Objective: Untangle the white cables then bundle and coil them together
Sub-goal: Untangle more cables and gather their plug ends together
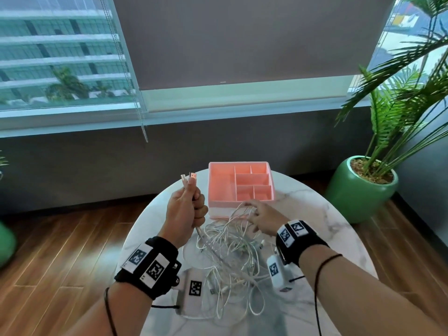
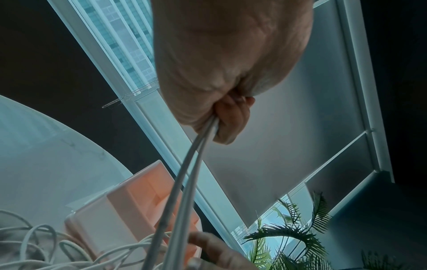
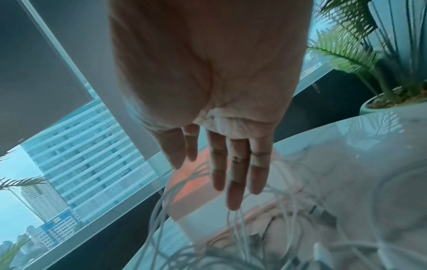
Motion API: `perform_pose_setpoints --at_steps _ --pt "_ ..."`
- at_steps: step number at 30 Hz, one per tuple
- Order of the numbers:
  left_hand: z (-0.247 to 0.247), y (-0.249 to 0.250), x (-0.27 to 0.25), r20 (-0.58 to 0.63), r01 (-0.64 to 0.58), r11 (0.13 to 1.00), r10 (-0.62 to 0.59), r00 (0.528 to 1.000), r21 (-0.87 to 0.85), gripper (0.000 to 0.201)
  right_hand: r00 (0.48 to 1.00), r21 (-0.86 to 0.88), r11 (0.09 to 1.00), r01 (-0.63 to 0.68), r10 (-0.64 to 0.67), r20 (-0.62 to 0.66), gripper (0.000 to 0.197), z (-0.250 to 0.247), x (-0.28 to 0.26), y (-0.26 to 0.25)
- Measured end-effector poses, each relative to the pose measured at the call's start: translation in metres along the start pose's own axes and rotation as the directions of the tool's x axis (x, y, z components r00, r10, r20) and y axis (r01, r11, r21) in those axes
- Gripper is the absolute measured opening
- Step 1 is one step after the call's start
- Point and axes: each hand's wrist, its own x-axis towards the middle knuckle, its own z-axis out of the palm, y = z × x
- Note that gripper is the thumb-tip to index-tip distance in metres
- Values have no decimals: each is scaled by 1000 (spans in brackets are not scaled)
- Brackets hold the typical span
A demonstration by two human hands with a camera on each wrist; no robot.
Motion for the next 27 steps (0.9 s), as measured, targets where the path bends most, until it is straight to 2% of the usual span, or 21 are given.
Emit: perform_pose_setpoints --at_steps 2,4,7,10,13,16,18,21,23,25,27 --pt "-2 -3 -3 4 10 1000 -10 1000 9 44 1000 -58 998 11 -9 28 46 15 4 -3" --pt "-5 -4 -5 6 21 1000 -21 1000 9 44 998 -128 990 54 -49 36 41 23 4 -2" --pt "-11 -5 -5 -4 32 999 -32 999 8 44 988 -85 988 128 -134 -75 25 22 -2 1" --pt "-10 -5 -5 9 38 999 -38 999 8 45 956 26 982 188 -176 -233 19 7 -14 -3" --pt "-6 -4 -4 43 39 999 -40 998 25 46 888 237 915 326 -211 -408 10 -24 -35 -29" --pt "-4 -2 -2 70 32 999 -35 997 39 46 812 428 743 515 -263 -521 14 -65 -64 -68" --pt "-3 0 -1 75 24 999 -27 997 36 45 763 447 661 603 -316 -564 14 -89 -84 -91" --pt "3 2 1 71 13 1000 -14 997 22 44 695 366 647 669 -369 -617 17 -114 -102 -110" --pt "8 3 -1 83 -4 1000 2 997 18 45 712 327 699 636 -369 -597 19 -118 -109 -112" --pt "13 3 -2 93 -12 1000 10 996 21 44 789 373 744 554 -328 -519 19 -113 -107 -104" --pt "16 4 -4 121 -24 999 21 992 28 42 824 404 757 514 -306 -477 17 -105 -106 -95"
